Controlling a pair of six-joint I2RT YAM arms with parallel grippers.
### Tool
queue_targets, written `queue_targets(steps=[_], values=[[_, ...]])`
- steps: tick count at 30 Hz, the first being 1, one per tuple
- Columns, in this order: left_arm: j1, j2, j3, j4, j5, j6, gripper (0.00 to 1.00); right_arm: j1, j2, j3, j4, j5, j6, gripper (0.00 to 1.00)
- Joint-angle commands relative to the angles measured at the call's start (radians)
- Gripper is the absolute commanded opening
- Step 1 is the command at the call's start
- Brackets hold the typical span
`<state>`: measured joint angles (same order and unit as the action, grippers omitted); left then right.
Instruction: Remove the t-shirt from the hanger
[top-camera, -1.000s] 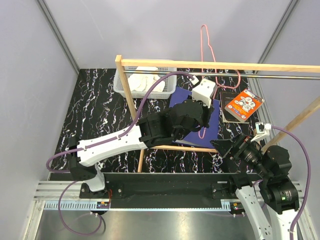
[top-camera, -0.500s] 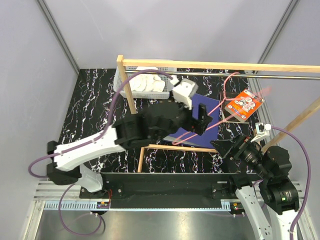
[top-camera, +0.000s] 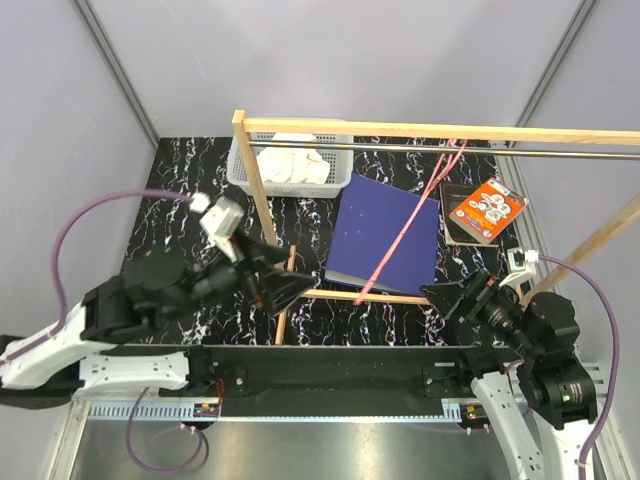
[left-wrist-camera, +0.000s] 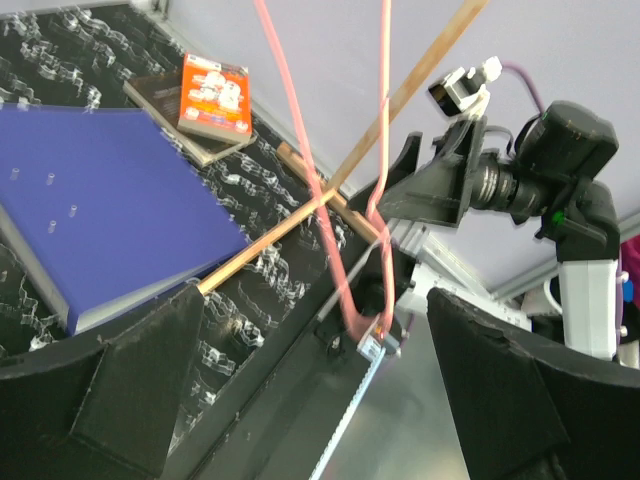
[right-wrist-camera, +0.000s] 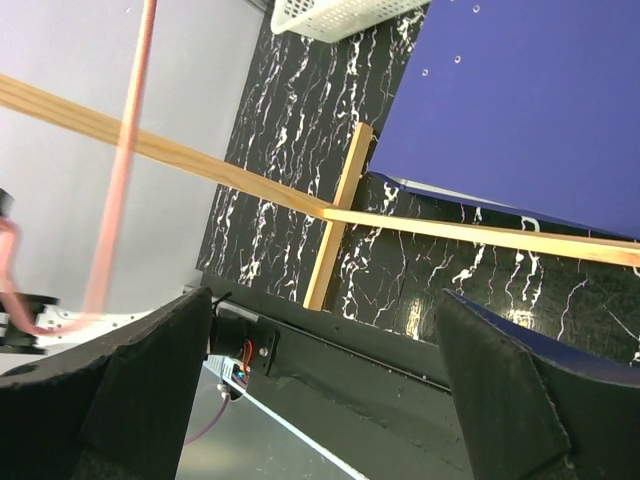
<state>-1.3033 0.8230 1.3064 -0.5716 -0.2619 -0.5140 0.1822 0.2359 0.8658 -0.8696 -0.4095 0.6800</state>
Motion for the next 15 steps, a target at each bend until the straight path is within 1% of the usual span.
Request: queue_targets(steps=[1, 2, 4, 5, 6, 7, 8, 9, 10, 11, 12, 13, 15], values=[[0.004, -0.218, -0.217, -0.001, -0.051, -0.127, 0.98, 0.003, 0.008, -0.051, 0.05, -0.041, 0.032, 1.0], [0.004, -0.302, -0.316, 0.006, -0.053, -0.144, 0.98, 0.003, 0.011, -0.086, 0.096, -0.058, 0.047, 1.0], [0.004, -0.39, -0.421, 0.039, -0.048, -0.193, 0.98, 0.005, 0.01, -0.154, 0.153, -0.115, 0.056, 1.0], [0.004, -0.48, -0.521, 0.059, -0.039, -0.202, 0.99, 0.003, 0.009, -0.181, 0.222, -0.136, 0.068, 1.0], [0.004, -0.528, -0.579, 0.091, -0.025, -0.228, 0.99, 0.003, -0.001, -0.213, 0.266, -0.181, 0.079, 1.0], [0.004, -0.574, -0.629, 0.108, -0.022, -0.244, 0.99, 0.003, -0.007, -0.284, 0.315, -0.204, 0.095, 1.0], [0.004, -0.673, -0.739, 0.13, -0.019, -0.257, 0.99, 0.003, -0.013, -0.324, 0.431, -0.227, 0.14, 1.0], [0.003, -0.724, -0.793, 0.18, -0.014, -0.288, 0.99, 0.003, -0.024, -0.365, 0.496, -0.267, 0.173, 1.0], [0.004, -0.781, -0.844, 0.209, -0.01, -0.297, 0.99, 0.003, -0.03, -0.446, 0.567, -0.284, 0.246, 1.0], [0.003, -0.903, -0.901, 0.234, -0.01, -0.311, 0.99, 0.003, -0.033, -0.488, 0.715, -0.302, 0.28, 1.0], [0.002, -0.961, -0.988, 0.266, -0.011, -0.334, 0.99, 0.005, -0.041, -0.529, 0.784, -0.316, 0.311, 1.0], [0.004, -0.961, -0.999, 0.257, -0.013, -0.348, 0.99, 0.002, -0.046, -0.607, 0.911, -0.316, 0.363, 1.0], [0.004, -0.895, -1.022, 0.292, 0.015, -0.343, 0.99, 0.003, -0.049, -0.677, 1.0, -0.305, 0.398, 1.0]])
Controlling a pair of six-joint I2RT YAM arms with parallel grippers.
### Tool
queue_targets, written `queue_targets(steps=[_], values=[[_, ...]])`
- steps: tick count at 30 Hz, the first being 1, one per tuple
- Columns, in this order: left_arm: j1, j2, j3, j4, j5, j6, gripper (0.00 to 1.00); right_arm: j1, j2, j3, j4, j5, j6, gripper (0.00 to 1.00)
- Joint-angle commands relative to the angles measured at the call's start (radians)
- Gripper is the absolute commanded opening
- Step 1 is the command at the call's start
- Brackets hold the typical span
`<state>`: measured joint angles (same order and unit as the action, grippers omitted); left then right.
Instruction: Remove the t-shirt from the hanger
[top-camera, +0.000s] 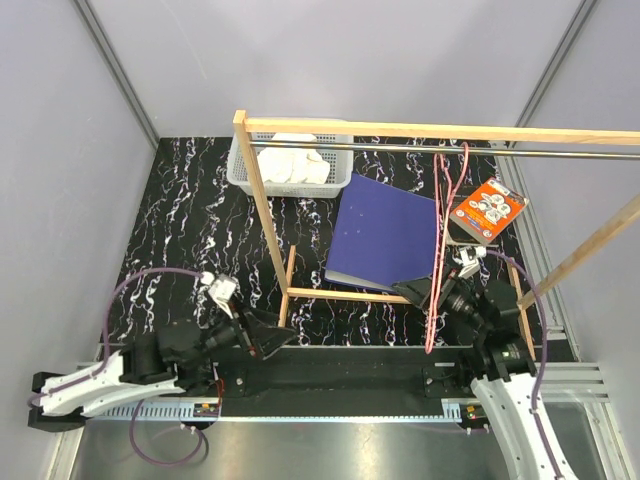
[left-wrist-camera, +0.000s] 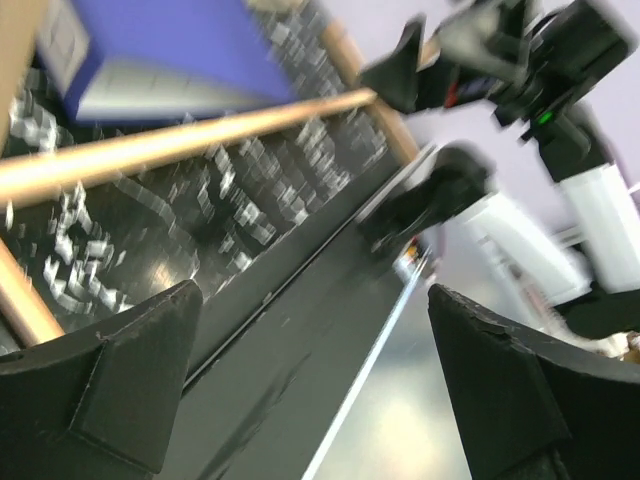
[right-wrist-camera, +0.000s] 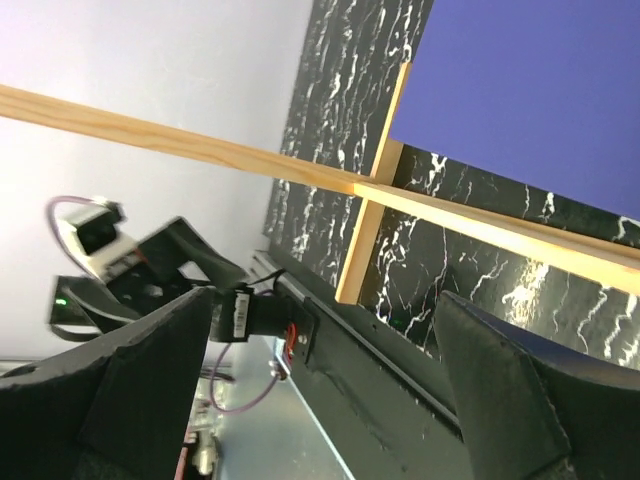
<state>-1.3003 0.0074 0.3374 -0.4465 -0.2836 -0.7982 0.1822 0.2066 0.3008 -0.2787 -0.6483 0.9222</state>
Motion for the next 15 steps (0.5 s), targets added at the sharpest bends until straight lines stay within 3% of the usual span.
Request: queue_targets(steps=[1, 8, 12, 15], values=[[0.001, -0.055, -0.072, 0.202, 0.05, -0.056, 0.99, 0.003, -0.016, -0.161, 0.449, -0.06, 0.165, 1.0], [0.001, -0.046, -0.303, 0.501, 0.092, -0.067, 0.99, 0.003, -0.099, -0.299, 0.405, 0.044, 0.156, 1.0], [0.001, -0.17, -0.466, 0.612, 0.122, -0.147, 0.99, 0.005, -0.191, -0.299, 0.185, 0.148, 0.103, 1.0], [-0.001, -0.098, -0.491, 0.661, 0.121, -0.17, 0.99, 0.003, -0.161, -0.298, 0.112, 0.197, 0.073, 1.0]])
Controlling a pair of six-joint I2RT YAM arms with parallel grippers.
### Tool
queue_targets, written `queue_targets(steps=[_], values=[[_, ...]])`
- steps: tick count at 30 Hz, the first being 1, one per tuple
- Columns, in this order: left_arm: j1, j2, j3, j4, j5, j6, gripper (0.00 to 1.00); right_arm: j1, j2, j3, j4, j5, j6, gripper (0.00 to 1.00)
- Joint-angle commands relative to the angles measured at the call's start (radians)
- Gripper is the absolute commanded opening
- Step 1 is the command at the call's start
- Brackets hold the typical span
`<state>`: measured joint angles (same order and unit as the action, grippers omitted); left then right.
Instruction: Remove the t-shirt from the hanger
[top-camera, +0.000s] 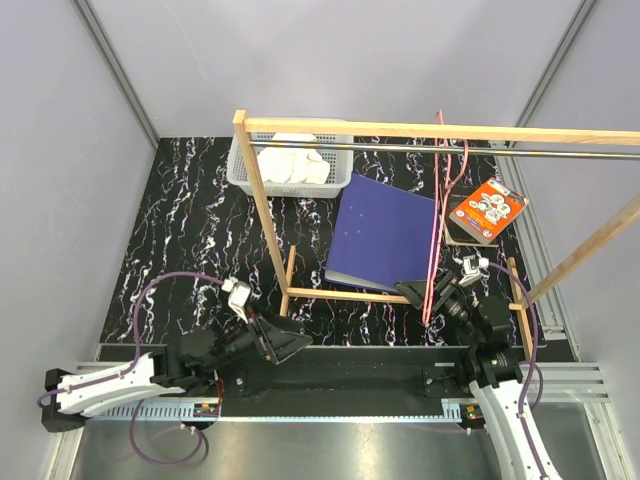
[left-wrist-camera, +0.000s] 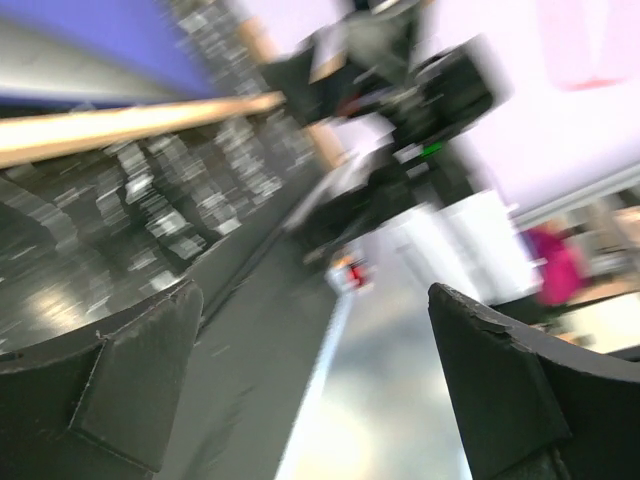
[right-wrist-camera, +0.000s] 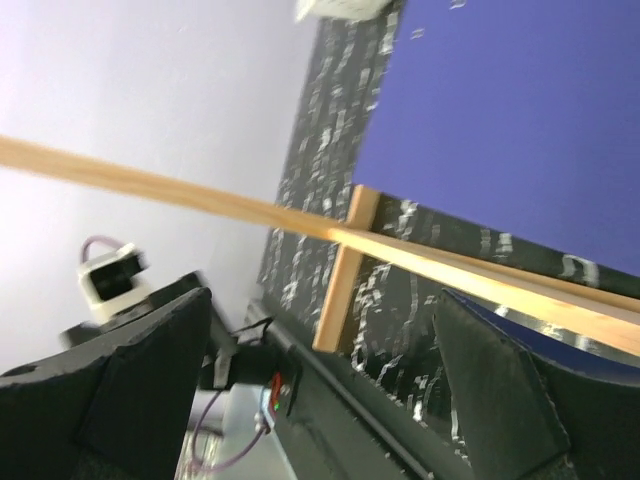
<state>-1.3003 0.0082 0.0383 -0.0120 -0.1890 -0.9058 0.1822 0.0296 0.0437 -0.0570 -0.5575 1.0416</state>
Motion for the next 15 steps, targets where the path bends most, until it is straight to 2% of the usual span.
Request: queue_targets(steps=[1, 6, 15], values=[[-0.002, -0.068, -0.192, 0.23, 0.026, -0.061, 0.99, 0.005, 0.026, -0.041, -0.131, 0.117, -0.066, 1.0], [-0.002, -0.034, -0.19, 0.187, 0.008, -0.067, 0.99, 0.003, 0.055, -0.041, -0.159, 0.151, -0.1, 1.0], [-0.002, -0.05, -0.189, 0.141, -0.007, -0.084, 0.99, 0.003, -0.013, -0.041, -0.198, 0.163, -0.068, 1.0]])
